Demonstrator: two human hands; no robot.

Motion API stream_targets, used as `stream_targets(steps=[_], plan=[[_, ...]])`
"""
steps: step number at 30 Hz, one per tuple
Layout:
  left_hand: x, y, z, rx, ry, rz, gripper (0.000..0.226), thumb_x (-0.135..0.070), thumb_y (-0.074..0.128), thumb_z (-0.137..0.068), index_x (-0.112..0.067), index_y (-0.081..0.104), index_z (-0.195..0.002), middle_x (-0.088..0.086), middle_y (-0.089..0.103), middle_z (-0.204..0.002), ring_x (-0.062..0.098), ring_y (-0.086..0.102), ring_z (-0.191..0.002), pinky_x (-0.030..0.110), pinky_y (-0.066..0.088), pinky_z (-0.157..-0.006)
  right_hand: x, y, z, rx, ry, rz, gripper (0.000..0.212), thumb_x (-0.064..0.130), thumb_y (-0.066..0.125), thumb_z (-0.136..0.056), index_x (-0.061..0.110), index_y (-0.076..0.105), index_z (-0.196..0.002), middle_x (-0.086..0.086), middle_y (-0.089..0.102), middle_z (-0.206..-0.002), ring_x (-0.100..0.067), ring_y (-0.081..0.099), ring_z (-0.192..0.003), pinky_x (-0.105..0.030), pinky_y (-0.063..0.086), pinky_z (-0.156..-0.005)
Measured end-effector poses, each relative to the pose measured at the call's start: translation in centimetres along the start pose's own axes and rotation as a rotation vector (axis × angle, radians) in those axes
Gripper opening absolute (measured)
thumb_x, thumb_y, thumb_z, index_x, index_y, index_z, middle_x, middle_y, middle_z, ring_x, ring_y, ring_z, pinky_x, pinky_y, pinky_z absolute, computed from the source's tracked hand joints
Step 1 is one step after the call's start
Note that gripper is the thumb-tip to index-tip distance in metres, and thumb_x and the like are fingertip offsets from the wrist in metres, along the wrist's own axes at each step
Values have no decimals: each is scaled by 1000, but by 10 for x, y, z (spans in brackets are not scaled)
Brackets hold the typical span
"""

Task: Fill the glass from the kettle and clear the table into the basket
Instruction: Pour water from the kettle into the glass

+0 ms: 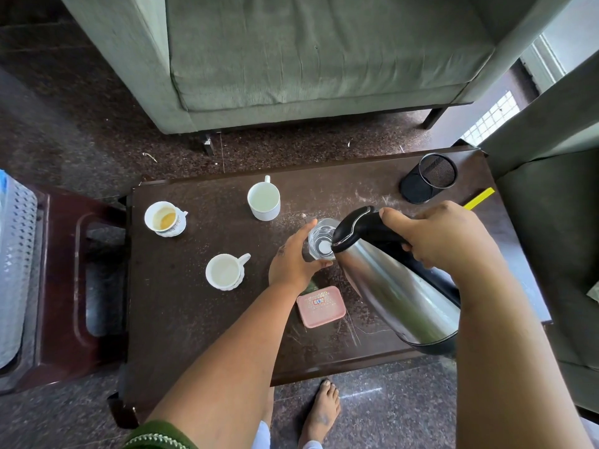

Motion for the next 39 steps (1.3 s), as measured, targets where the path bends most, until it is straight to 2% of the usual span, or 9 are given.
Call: stream_targets(steps=[6, 10, 16, 21, 23, 26, 30, 36, 39], plan=[[-1, -1, 0, -7, 0, 5, 81, -37, 80, -74, -50, 34, -140, -14, 49, -143, 11, 49, -129, 31, 40, -97, -1, -1, -4, 20, 13, 11, 70, 71, 48, -65, 3, 65, -64, -7, 60, -46, -28, 65, -62, -34, 50, -61], [-3, -2, 1, -8, -1, -3, 81, -38, 80, -74, -49, 35, -140, -14, 50, -142, 11, 50, -128, 28, 38, -95, -1, -2, -4, 30, 18, 4, 66, 69, 50, -68, 5, 64, -61, -2, 56, -39, -26, 65, -61, -31, 46, -54], [-1, -1, 1, -7, -13, -15, 82, -39, 79, -75, -49, 33, -141, -14, 50, -142, 12, 49, -129, 33, 40, -97, -4, -5, -6, 26, 25, 5, 70, 69, 51, -70, 1, 65, -70, -2, 57, -41, -25, 64, -59, -32, 47, -56], [0, -1, 0, 2, -17, -6, 82, -39, 79, -75, -51, 32, -140, -14, 48, -144, 13, 47, -131, 35, 39, -98, 2, -3, -3, 67, -24, 52, 83, 73, 30, -49, 8, 68, -84, -6, 60, -53, -23, 59, -56, -28, 42, -49], [0, 0, 0, 6, -17, -6, 82, -39, 79, -75, -51, 32, -140, -13, 47, -144, 14, 46, -132, 38, 40, -99, 1, -3, -4, 46, -20, 36, 78, 74, 36, -56, 7, 68, -80, -6, 60, -53, -24, 61, -57, -29, 43, -51], [-1, 0, 0, 2, -10, -3, 82, -38, 79, -75, -51, 32, -140, -13, 47, -144, 14, 46, -132, 38, 40, -100, -3, -5, -7, 13, 0, 10, 69, 71, 48, -67, 5, 65, -71, -5, 60, -50, -27, 64, -61, -34, 51, -62], [0, -1, 0, -4, -10, -1, 82, -37, 79, -75, -51, 32, -140, -14, 48, -144, 14, 46, -132, 38, 40, -100, -2, -3, -6, 20, -4, 10, 70, 73, 46, -65, 6, 63, -72, -5, 60, -50, -28, 65, -64, -37, 53, -67], [0, -1, 0, -8, -11, 27, 82, -34, 81, -74, -50, 35, -140, -14, 49, -142, 13, 47, -131, 32, 37, -97, -3, -5, -5, 4, -15, 2, 68, 72, 47, -63, 7, 63, -62, -2, 59, -44, -26, 65, -58, -32, 50, -58], [0, 0, 0, -3, -9, 13, 82, -35, 80, -75, -50, 33, -141, -14, 49, -143, 13, 47, -131, 34, 38, -98, -3, -4, -3, 5, -17, 5, 70, 74, 44, -57, 7, 63, -62, -5, 61, -48, -27, 65, -60, -33, 51, -61]])
Point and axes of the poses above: each hand's wrist, its own z-axis away from the middle knuckle, its own y-axis out of the palm, x = y × z, the point moved 9 cm from there along -z, towards the middle knuckle
